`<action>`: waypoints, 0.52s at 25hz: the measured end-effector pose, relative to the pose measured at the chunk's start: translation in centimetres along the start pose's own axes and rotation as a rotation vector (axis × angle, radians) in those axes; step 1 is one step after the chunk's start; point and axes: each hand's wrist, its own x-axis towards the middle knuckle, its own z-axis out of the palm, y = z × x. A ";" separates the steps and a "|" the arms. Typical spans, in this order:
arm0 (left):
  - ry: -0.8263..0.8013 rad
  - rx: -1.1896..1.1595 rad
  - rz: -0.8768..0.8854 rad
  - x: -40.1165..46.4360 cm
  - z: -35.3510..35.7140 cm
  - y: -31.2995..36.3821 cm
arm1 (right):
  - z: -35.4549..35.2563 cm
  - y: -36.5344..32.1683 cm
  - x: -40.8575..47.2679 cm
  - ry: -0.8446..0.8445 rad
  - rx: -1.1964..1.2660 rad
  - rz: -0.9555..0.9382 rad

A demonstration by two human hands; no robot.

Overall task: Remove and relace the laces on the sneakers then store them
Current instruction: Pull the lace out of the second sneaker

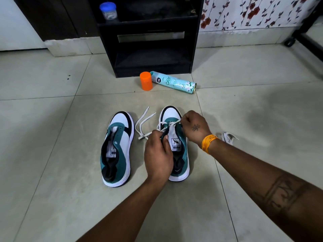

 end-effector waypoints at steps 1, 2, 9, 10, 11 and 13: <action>0.000 0.003 0.006 0.0 0.0 0.0 | 0.0 0.1 -0.4 0.014 -0.002 -0.021; -0.002 0.004 0.008 0.0 0.1 -0.1 | -0.3 0.0 -0.7 0.008 -0.074 -0.116; -0.005 -0.013 0.006 0.0 0.1 -0.2 | -0.9 -0.9 0.0 0.010 -0.635 -0.327; -0.003 -0.014 0.005 0.1 0.1 -0.2 | -0.9 -0.3 0.3 0.050 -0.522 -0.182; -0.004 -0.013 0.000 0.1 0.2 -0.3 | -0.9 0.3 0.6 0.049 -0.376 -0.044; -0.011 -0.001 -0.006 0.1 0.2 -0.4 | -1.1 0.9 0.8 0.022 -0.153 0.083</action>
